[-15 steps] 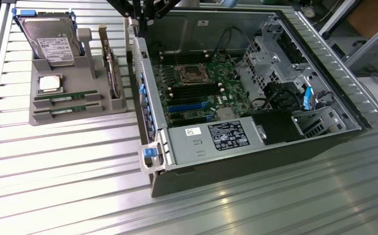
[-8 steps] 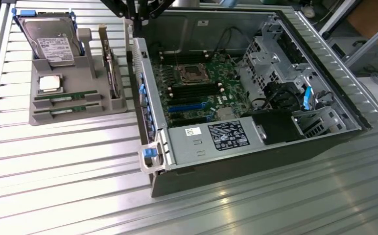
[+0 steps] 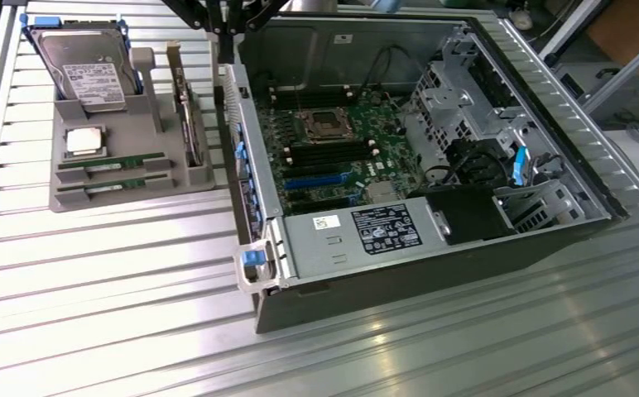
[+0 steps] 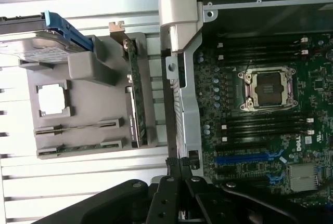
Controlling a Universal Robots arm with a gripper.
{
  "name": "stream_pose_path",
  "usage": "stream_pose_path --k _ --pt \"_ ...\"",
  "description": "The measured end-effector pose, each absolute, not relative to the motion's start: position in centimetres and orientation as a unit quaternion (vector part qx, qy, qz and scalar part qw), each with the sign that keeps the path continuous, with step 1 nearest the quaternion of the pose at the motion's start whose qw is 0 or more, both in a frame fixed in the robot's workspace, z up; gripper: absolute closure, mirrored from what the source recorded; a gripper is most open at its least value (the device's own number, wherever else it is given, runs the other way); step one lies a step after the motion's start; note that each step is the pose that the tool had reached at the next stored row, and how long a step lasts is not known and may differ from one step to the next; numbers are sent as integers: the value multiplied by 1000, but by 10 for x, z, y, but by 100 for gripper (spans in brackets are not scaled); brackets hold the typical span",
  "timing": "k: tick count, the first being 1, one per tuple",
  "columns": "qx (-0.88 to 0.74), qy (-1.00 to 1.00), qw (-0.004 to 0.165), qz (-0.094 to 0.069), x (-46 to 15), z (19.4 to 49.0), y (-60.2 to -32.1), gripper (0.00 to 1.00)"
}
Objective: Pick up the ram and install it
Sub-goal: 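Reach for the ram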
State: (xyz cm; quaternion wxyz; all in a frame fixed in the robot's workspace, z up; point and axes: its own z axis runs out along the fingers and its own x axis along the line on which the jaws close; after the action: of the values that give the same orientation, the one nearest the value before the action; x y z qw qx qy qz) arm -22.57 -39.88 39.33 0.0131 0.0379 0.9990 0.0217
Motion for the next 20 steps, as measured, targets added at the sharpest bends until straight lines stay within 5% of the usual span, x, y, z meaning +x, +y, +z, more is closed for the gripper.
stream_pose_path --k 20 --pt "38 999 13 22 -245 393 -399 89"
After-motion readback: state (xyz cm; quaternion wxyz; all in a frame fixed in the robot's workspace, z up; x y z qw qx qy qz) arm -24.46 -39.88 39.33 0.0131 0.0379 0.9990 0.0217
